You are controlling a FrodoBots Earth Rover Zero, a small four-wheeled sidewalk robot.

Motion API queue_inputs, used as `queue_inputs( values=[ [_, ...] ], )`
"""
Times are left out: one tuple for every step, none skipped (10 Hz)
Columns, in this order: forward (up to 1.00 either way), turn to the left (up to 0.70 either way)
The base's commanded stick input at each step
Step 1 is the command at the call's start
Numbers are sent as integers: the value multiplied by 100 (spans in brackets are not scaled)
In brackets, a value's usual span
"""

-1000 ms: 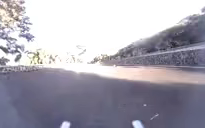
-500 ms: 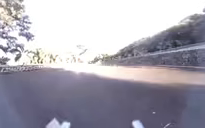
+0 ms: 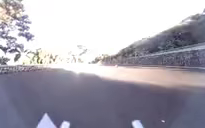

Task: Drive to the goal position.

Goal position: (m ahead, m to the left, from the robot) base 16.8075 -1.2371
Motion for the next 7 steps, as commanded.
queue_inputs(
  values=[
    [50, 0],
    [50, 0],
    [50, 0],
    [50, 0],
    [50, 0],
    [50, 0],
    [50, 0]
  ],
)
